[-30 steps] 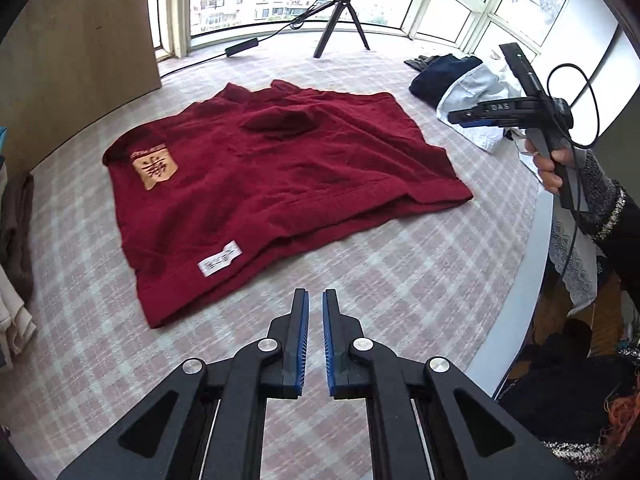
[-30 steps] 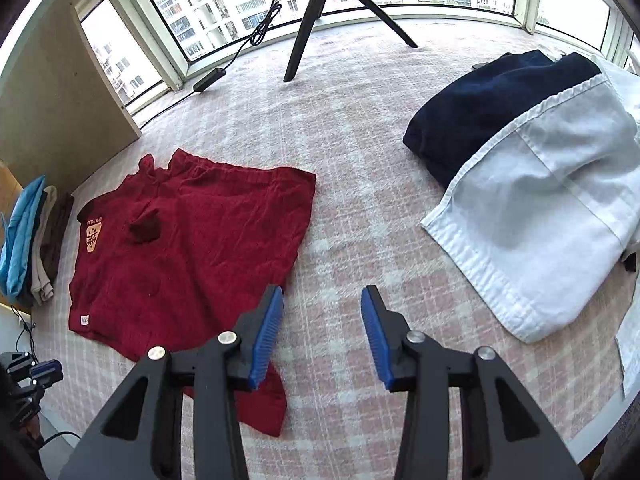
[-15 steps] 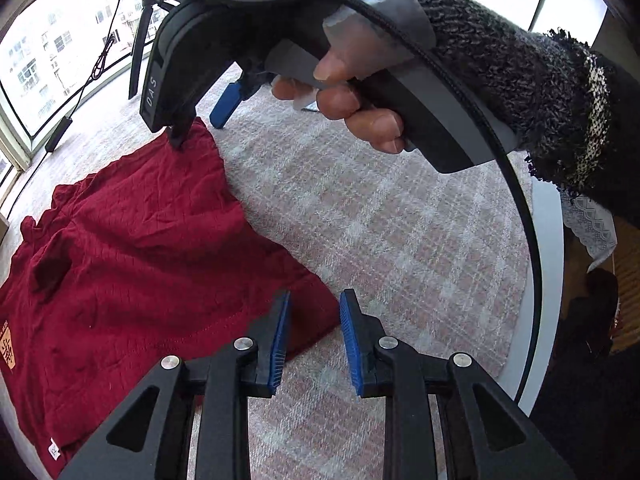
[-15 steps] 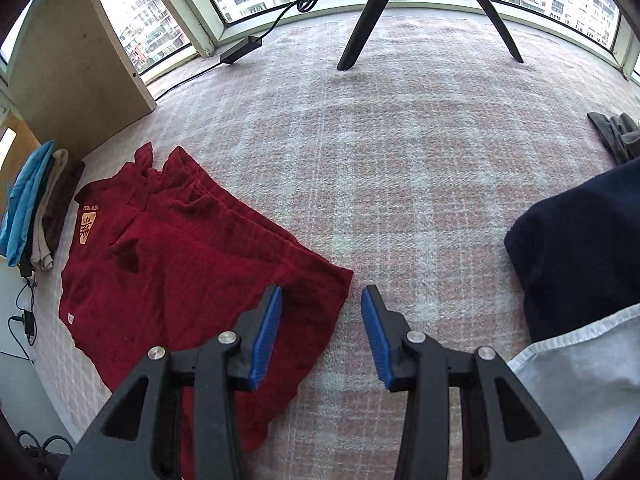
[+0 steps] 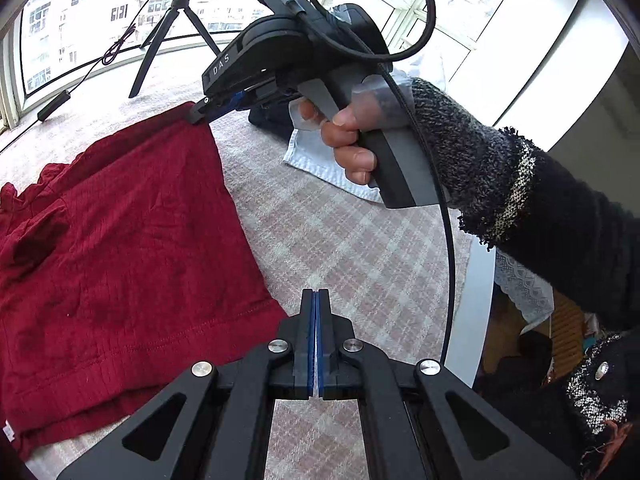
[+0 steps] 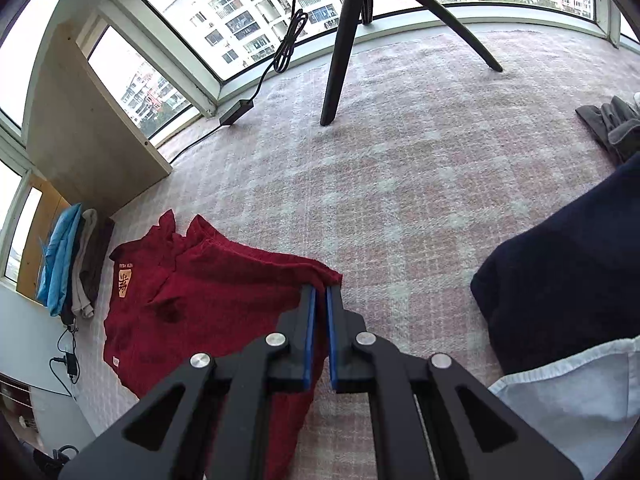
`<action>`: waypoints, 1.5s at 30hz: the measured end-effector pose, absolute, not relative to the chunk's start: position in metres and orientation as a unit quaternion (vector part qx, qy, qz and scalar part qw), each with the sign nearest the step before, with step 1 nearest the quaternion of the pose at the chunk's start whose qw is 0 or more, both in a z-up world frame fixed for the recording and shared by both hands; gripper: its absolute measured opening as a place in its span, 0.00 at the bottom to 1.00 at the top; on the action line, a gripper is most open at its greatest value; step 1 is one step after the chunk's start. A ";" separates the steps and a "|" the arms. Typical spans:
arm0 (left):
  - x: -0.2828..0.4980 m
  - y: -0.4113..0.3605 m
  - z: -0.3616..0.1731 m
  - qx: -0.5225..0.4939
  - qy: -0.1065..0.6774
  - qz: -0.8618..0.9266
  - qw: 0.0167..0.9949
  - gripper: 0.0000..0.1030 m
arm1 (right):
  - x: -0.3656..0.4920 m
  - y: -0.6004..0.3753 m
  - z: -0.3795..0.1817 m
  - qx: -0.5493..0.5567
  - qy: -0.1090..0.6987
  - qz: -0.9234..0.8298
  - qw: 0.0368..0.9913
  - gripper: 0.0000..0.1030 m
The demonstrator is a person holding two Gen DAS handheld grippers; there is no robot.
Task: Fold clothes
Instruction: 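Grasp the sweatshirt side edge with the right tool while the left tool pins the hem, then lift the side edge over toward the middle with the right tool while the left tool holds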
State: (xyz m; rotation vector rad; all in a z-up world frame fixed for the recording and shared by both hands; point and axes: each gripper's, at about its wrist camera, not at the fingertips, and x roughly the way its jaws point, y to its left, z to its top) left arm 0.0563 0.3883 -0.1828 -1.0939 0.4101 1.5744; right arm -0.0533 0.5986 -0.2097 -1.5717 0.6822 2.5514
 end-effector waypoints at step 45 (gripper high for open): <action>-0.090 0.070 -0.190 -0.477 -0.066 0.775 0.409 0.00 | -0.234 0.289 -0.131 -0.500 0.071 0.860 -0.077 0.03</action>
